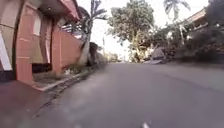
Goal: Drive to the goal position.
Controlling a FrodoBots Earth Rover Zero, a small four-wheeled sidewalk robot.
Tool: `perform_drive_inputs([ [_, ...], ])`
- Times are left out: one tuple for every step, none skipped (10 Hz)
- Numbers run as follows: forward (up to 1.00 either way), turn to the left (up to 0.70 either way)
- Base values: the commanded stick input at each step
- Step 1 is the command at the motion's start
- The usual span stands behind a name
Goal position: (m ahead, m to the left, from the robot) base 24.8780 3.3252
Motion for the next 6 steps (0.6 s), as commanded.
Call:
perform_drive_inputs([
  [1.0, 0.0],
  [1.0, 0.0],
  [1.0, 0.0],
  [1.0, 0.0],
  [1.0, 0.0],
  [1.0, 0.0],
])
